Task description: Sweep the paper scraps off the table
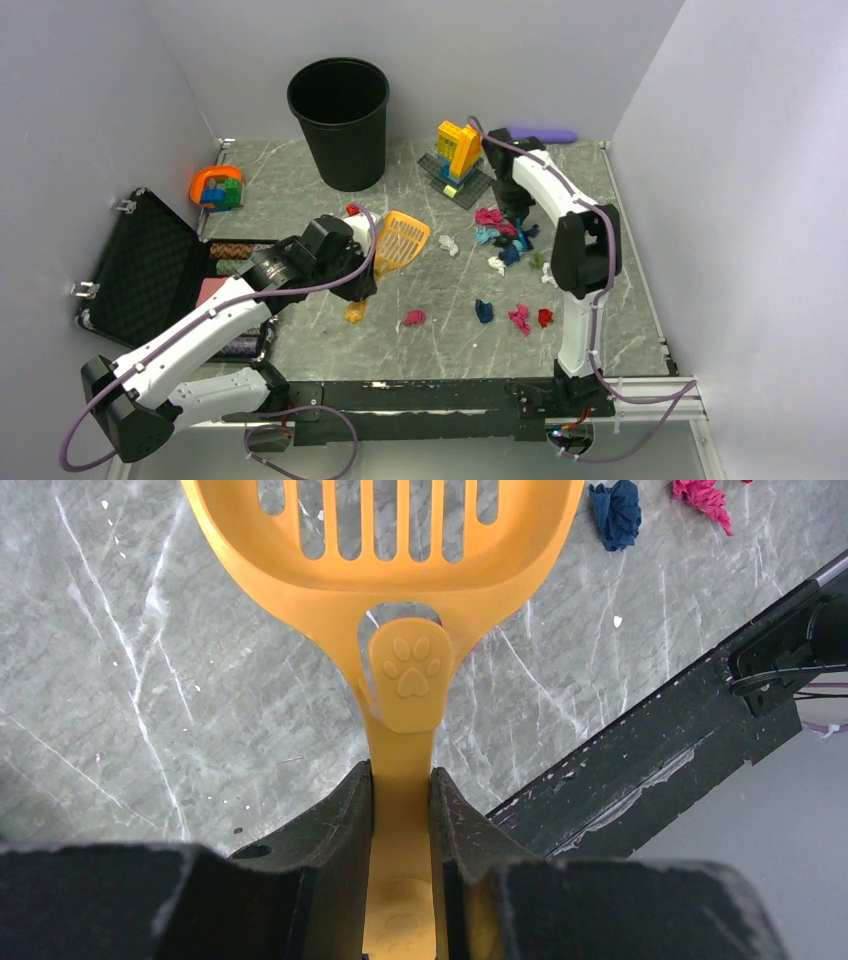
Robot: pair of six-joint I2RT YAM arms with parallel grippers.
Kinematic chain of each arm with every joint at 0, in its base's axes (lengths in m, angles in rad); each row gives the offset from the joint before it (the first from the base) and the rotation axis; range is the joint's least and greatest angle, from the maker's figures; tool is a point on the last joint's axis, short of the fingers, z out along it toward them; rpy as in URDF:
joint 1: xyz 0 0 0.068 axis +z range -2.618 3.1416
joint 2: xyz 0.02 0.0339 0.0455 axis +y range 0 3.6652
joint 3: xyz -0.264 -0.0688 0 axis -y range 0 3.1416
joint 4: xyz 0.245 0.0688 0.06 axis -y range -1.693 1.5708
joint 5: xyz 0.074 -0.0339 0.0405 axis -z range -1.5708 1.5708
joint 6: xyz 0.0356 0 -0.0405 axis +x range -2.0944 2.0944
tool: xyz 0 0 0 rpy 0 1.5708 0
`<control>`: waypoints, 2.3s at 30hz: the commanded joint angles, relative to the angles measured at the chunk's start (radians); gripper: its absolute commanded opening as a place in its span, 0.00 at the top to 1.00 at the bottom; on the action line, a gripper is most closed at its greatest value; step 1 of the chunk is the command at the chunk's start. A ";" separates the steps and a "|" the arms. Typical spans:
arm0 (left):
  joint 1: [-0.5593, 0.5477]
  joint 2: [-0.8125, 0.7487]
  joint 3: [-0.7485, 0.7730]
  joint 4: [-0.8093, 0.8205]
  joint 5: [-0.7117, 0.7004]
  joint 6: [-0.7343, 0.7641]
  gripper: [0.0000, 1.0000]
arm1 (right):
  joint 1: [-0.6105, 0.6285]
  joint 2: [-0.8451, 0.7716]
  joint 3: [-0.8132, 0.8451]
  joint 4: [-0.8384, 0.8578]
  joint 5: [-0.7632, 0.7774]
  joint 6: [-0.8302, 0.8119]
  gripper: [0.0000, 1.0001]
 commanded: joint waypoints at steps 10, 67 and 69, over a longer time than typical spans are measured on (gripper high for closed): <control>-0.003 -0.033 -0.020 0.058 0.037 -0.003 0.75 | -0.059 -0.239 0.029 -0.128 0.222 0.130 1.00; -0.004 -0.156 -0.092 0.018 0.029 -0.043 0.74 | 0.006 -0.358 -0.429 -0.288 0.256 0.607 1.00; -0.003 -0.156 -0.091 0.016 0.024 -0.043 0.75 | 0.016 -0.338 -0.439 -0.235 0.187 0.597 1.00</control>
